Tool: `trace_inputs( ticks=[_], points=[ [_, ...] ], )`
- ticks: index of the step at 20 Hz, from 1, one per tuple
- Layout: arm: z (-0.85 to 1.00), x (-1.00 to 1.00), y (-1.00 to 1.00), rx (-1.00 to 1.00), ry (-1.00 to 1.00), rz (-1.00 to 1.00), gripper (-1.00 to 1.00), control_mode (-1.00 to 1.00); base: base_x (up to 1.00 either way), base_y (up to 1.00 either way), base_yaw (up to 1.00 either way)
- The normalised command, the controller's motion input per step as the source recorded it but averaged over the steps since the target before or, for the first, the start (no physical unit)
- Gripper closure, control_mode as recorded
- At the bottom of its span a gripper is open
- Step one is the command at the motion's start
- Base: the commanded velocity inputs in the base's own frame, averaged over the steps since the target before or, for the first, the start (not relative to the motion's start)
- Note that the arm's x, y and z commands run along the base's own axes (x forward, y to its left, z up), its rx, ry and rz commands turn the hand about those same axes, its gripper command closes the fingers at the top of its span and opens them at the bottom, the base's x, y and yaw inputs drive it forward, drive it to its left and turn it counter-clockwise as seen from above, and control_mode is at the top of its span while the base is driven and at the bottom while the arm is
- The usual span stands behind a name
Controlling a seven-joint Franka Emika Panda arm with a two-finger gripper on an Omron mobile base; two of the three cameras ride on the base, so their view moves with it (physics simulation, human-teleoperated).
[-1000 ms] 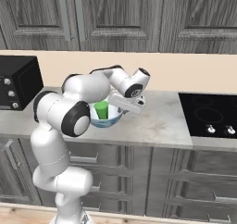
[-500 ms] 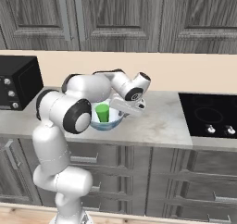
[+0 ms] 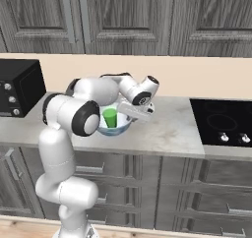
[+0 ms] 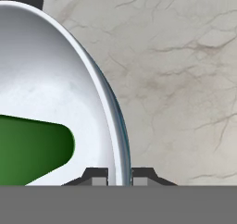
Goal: Place the cup inside the bowl on the dining table and move the bowl to any counter.
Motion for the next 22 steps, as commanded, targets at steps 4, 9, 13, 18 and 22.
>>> trace_inputs(
  ticks=[4,9,13,18,22],
  points=[
    [-0.02,0.32,0.00,0.00,0.00,0.00,1.00,-1.00,0.00,0.00,0.00],
    [-0.16,0.33,0.00,0.00,0.00,0.00,1.00,-1.00,0.00,0.00,0.00],
    [-0.17,0.29,0.00,0.00,0.00,0.00,1.00,-1.00,0.00,0.00,0.00],
    [-0.09,0.29,0.00,0.00,0.00,0.00,1.00,-1.00,0.00,0.00,0.00],
    [-0.14,0.24,0.00,0.00,0.00,0.00,1.00,-1.00,0.00,0.00,0.00]
  ],
)
